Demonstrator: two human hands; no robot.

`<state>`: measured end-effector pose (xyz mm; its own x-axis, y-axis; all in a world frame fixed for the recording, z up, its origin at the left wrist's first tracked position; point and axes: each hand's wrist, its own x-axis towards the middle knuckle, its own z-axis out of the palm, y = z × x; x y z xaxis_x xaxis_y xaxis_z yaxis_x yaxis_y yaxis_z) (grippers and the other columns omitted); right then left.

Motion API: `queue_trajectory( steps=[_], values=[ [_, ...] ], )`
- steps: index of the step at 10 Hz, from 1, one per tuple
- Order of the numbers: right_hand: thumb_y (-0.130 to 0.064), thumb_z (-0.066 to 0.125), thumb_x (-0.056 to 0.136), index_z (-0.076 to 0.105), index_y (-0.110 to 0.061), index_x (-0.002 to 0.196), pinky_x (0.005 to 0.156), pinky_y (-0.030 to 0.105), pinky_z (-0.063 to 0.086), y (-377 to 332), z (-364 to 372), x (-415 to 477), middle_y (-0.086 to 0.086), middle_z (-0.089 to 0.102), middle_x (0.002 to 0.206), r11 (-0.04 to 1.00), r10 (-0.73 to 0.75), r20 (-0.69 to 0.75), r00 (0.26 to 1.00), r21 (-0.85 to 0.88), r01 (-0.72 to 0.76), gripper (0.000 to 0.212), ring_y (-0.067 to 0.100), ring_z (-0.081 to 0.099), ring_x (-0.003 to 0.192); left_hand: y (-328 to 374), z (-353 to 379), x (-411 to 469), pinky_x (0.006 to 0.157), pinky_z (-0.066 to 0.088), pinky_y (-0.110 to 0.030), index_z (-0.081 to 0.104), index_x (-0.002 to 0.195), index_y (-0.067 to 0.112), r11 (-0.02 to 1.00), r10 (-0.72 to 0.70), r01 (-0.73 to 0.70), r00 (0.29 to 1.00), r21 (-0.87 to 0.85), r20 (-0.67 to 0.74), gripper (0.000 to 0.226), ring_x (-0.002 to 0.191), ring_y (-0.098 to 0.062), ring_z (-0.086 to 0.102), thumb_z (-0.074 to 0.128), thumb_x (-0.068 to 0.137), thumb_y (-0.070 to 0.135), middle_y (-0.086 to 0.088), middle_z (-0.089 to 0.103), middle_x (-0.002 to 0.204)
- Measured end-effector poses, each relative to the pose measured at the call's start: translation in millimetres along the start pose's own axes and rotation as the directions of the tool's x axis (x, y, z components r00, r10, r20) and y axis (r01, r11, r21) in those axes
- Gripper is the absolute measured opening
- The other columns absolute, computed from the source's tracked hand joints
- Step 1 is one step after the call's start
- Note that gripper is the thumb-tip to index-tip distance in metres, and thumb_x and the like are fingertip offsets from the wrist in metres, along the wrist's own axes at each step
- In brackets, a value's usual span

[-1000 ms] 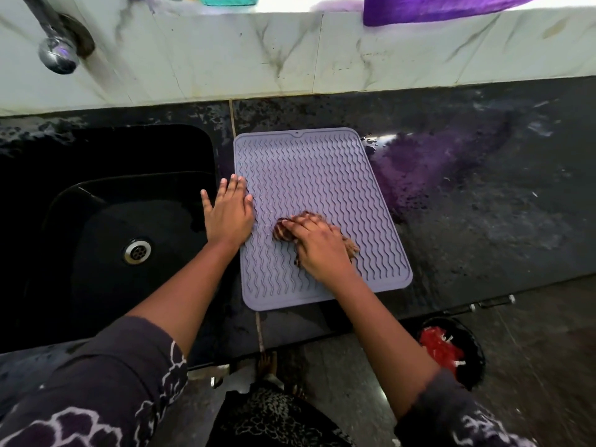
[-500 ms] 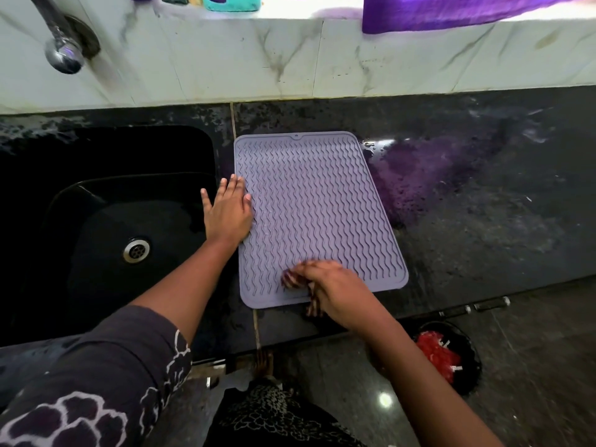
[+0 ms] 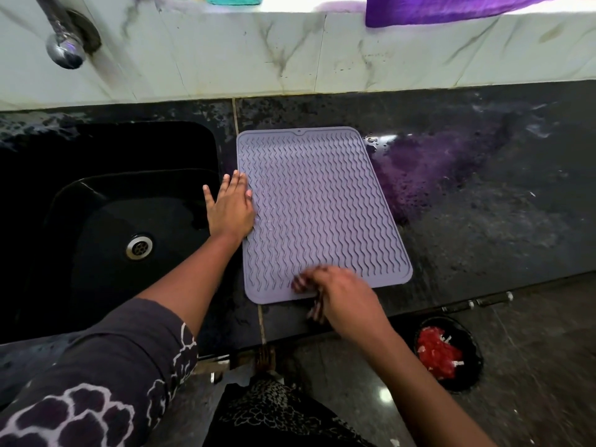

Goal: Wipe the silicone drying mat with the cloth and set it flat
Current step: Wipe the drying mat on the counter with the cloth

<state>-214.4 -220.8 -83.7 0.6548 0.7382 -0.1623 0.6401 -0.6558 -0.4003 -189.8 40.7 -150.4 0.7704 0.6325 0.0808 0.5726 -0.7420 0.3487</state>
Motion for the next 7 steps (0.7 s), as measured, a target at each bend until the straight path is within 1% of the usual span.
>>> queue_trajectory(
  steps=[1,2,3,4,5,6,7],
  values=[
    [-0.016,0.049,0.090,0.037,-0.027,0.138,0.101,0.041,0.036,-3.3,-8.2,47.7,-0.001,0.043,0.140,0.995,0.059,-0.151,0.987,-0.074,-0.070,0.051,0.021,0.038,0.124,0.3,-0.2,0.1,0.114,-0.006,-0.050,0.024,0.148,0.015,1.000,0.005,-0.005,1.000,-0.003,-0.004,0.049,0.145,-0.016,0.013,0.022,0.100,0.028,0.001,0.024,0.156],
    [-0.012,0.046,0.090,0.034,-0.022,0.139,0.098,0.045,0.035,-8.1,-1.7,62.6,0.003,0.044,0.140,0.966,0.067,-0.075,0.995,-0.243,-0.084,0.052,0.026,0.036,0.126,-0.1,0.3,-0.2,0.114,-0.005,-0.051,0.024,0.148,0.015,1.000,0.005,-0.005,1.000,0.011,-0.001,0.050,0.145,-0.016,0.014,0.021,0.100,0.028,0.000,0.024,0.156],
    [-0.015,0.048,0.090,0.029,-0.021,0.142,0.098,0.046,0.034,-4.1,7.5,34.0,0.002,0.040,0.144,0.953,0.070,-0.012,0.997,-0.295,-0.071,0.056,0.026,0.033,0.129,0.2,0.1,0.3,0.114,-0.004,-0.052,0.025,0.147,0.014,1.000,0.007,-0.007,1.000,0.007,-0.005,0.050,0.145,-0.016,0.015,0.022,0.099,0.027,0.000,0.025,0.156],
    [-0.019,0.049,0.090,0.026,-0.022,0.143,0.096,0.044,0.035,-6.8,10.3,0.3,0.000,0.037,0.146,0.952,0.084,0.057,0.995,-0.301,-0.063,0.058,0.026,0.032,0.129,-0.4,0.1,0.4,0.114,-0.004,-0.052,0.025,0.147,0.015,1.000,0.006,-0.006,1.000,0.000,-0.013,0.050,0.145,-0.016,0.015,0.022,0.099,0.027,0.001,0.025,0.156],
    [-0.016,0.046,0.091,0.034,-0.022,0.139,0.093,0.043,0.040,-12.0,5.3,-13.4,0.001,0.044,0.141,0.959,0.077,0.142,0.987,-0.281,-0.035,0.051,0.025,0.040,0.123,-0.2,-0.6,1.3,0.114,-0.005,-0.051,0.024,0.147,0.015,1.000,0.001,-0.001,1.000,-0.012,-0.002,0.049,0.145,-0.016,0.014,0.022,0.099,0.027,0.001,0.024,0.156],
    [-0.020,0.050,0.089,0.043,-0.029,0.133,0.098,0.039,0.042,-14.8,-14.4,-4.3,-0.002,0.054,0.131,0.991,0.068,0.207,0.976,-0.129,-0.042,0.045,0.022,0.048,0.115,0.9,-2.9,0.8,0.114,-0.007,-0.049,0.025,0.147,0.015,0.998,0.009,-0.009,1.000,-0.059,-0.003,0.049,0.145,-0.015,0.014,0.024,0.100,0.026,0.001,0.025,0.156],
    [-0.025,0.052,0.089,0.045,-0.033,0.131,0.091,0.033,0.045,-22.9,-37.1,30.6,-0.007,0.060,0.117,0.995,0.094,0.103,0.990,0.003,-0.095,0.043,0.013,0.055,0.103,-5.2,-8.9,3.8,0.114,-0.008,-0.047,0.034,0.144,0.015,0.988,0.024,-0.026,1.000,-0.152,-0.016,0.046,0.143,-0.016,0.021,0.029,0.100,0.025,-0.001,0.034,0.152]
  ],
)
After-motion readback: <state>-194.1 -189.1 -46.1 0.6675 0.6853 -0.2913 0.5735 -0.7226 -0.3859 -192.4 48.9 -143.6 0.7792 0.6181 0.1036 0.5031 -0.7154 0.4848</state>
